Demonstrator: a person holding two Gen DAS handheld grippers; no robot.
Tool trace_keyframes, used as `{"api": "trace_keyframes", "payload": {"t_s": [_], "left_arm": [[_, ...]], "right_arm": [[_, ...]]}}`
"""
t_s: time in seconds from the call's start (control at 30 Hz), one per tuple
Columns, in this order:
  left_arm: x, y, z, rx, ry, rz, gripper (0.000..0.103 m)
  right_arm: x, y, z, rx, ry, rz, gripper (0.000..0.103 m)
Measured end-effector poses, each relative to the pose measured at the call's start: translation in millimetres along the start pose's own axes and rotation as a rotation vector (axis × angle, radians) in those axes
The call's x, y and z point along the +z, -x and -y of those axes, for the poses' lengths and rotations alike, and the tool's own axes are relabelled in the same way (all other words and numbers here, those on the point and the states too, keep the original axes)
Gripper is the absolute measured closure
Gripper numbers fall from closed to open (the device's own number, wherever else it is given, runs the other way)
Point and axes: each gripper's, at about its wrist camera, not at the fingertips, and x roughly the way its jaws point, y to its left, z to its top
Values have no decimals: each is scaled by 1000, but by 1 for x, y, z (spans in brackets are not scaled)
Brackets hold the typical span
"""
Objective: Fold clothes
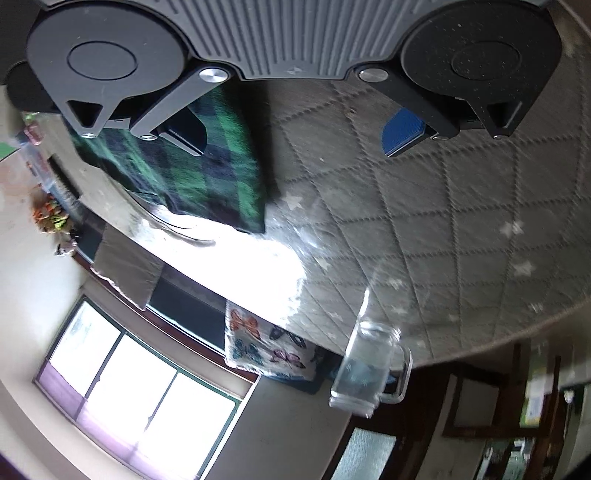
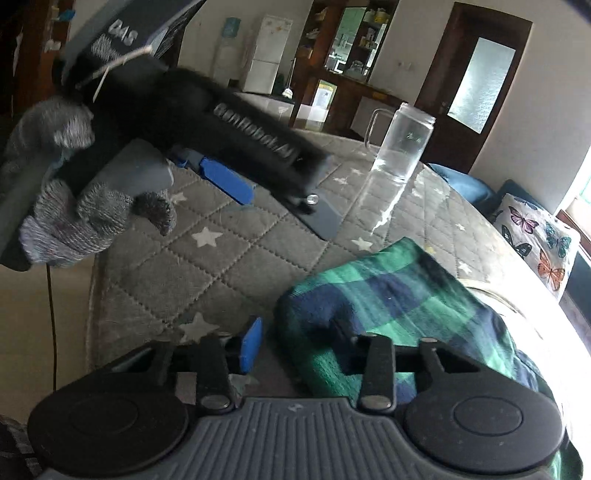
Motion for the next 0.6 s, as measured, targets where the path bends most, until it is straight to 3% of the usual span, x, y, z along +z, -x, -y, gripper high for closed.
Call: {"api": "trace_keyframes", "payload": {"t_s": [0.13,0.3,0.5,0.6], "left_arm": [[1,-11,2,-42,42,-39,1],[7,-29,11,-131,111,-95,8],[15,-57,23,-217,181,-165,25],[14,-70,27,-269,223,-204,43]], "right_arm": [[-2,6,8,4,-61,18,96],[-3,27,23,6,-137,72,99],[-3,52,41,8,-228,137,100],[-6,64,48,12,-265,163,100]]}}
